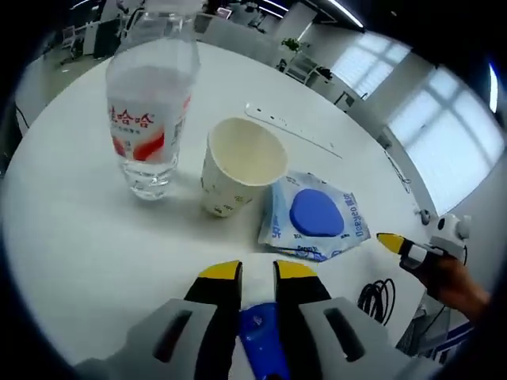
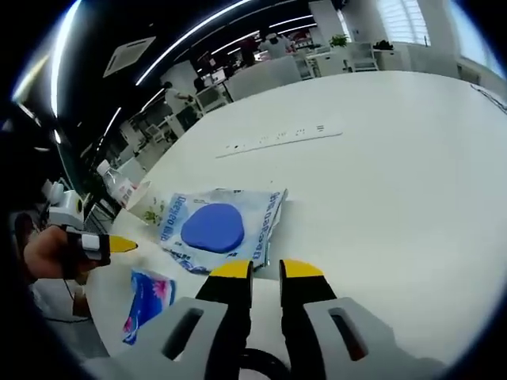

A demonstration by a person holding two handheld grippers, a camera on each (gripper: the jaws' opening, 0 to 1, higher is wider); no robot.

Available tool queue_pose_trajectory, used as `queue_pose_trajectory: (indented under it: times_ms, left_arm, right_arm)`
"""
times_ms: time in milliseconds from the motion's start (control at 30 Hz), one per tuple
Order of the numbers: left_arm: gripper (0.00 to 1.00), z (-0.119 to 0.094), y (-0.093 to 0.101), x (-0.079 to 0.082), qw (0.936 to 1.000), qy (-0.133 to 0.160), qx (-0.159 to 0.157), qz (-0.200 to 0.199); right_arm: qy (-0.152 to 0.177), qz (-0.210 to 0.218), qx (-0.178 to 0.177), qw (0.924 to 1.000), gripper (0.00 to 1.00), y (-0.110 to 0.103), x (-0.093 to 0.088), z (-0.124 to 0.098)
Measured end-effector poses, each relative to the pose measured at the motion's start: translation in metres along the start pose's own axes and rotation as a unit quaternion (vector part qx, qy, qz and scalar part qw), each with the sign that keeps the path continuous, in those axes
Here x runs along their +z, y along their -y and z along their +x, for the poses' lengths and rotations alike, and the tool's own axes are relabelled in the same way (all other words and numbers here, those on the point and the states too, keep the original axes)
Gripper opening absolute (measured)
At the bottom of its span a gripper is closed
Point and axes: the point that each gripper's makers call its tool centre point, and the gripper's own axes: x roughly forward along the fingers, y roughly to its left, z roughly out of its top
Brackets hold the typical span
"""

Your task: Arrange the tabletop items into an orderly group along one side of the table until the central work area is clear of visible clutter.

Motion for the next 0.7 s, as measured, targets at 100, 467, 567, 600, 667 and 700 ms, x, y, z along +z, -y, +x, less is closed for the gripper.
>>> queue_pose_trajectory:
  times_ms: [100, 467, 567, 600, 667, 700]
  left_arm:
    - [0.13, -0.012, -0.006, -0.003, 1.0000, 0.003, 0.001, -0.001]
    - [0.14, -0.057, -0.029, -0.047, 0.9984, -0.013, -0.004, 0.055]
    - [0.14, -0.070, -0.037, -0.061, 0.9966, -0.022, 0.001, 0.079]
    - [0.15, -0.071, -0.037, -0.063, 0.9964, -0.023, 0.001, 0.081]
    - [0.15, -0.080, -0.041, -0.070, 0.9958, -0.023, 0.000, 0.089]
    - [0.15, -0.085, -0.043, -0.073, 0.9953, -0.023, 0.001, 0.094]
  right_arm:
    - [0.001, -0.002, 0.002, 1.0000, 0.10, -0.009, -0.003, -0.004]
    - [-0.001, -0.003, 0.015, 0.9999, 0.10, -0.056, -0.043, -0.027]
    - [-0.008, -0.007, 0.013, 0.9999, 0.09, -0.064, -0.058, -0.033]
    - [-0.009, -0.006, 0.011, 0.9999, 0.09, -0.067, -0.064, -0.036]
    - [-0.008, 0.003, 0.010, 0.9999, 0.09, -0.075, -0.074, -0.042]
    - [-0.007, 0.006, 0.011, 0.9999, 0.09, -0.078, -0.077, -0.044]
